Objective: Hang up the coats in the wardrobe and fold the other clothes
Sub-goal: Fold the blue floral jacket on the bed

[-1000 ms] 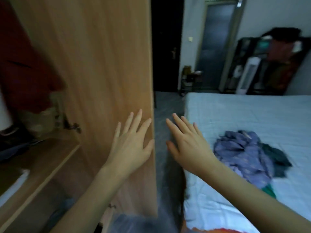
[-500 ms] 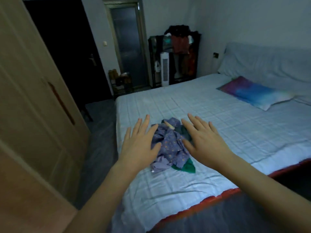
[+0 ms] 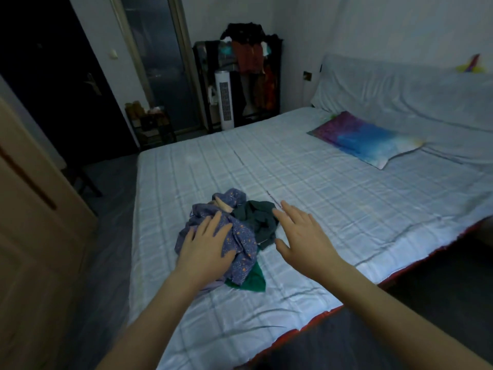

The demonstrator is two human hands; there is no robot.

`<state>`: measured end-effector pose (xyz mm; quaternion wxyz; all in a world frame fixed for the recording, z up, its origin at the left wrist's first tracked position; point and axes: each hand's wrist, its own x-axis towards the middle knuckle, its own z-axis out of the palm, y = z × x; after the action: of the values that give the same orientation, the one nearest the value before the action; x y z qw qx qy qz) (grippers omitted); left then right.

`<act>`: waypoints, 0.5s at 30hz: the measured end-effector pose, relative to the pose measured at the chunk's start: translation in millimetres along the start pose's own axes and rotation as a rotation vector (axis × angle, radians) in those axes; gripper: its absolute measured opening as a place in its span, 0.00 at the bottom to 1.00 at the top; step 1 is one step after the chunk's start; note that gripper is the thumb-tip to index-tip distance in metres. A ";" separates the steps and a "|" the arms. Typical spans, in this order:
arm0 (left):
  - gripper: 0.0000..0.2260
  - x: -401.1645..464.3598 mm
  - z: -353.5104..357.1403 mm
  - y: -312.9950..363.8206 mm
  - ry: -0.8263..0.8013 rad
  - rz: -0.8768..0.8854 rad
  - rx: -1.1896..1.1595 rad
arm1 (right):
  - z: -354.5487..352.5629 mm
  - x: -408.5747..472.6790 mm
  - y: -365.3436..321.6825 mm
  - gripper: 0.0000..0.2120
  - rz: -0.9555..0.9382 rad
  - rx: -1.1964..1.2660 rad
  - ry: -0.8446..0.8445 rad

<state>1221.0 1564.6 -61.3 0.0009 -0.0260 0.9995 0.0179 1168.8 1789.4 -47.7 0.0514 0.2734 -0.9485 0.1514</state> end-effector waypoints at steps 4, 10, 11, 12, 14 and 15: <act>0.30 46.2 28.5 -14.4 -0.048 -0.055 -0.036 | 34.8 47.9 21.9 0.31 -0.022 0.024 -0.034; 0.29 125.6 79.3 -41.0 -0.140 -0.182 -0.110 | 95.7 146.6 44.8 0.30 -0.081 0.059 -0.149; 0.29 138.8 88.4 -45.3 -0.158 -0.205 -0.131 | 105.6 162.7 48.3 0.30 -0.086 0.064 -0.185; 0.28 151.8 97.5 -49.8 -0.181 -0.231 -0.154 | 115.0 178.3 51.8 0.29 -0.096 0.069 -0.218; 0.28 179.3 115.3 -58.2 -0.224 -0.283 -0.210 | 132.8 207.4 58.7 0.29 -0.128 0.073 -0.277; 0.27 193.2 124.2 -62.5 -0.239 -0.308 -0.236 | 141.4 220.2 62.3 0.29 -0.144 0.067 -0.309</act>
<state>1031.4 1496.7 -188.2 0.1192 -0.1759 0.9675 0.1371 947.3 1684.1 -158.3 -0.0935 0.3621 -0.9176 0.1350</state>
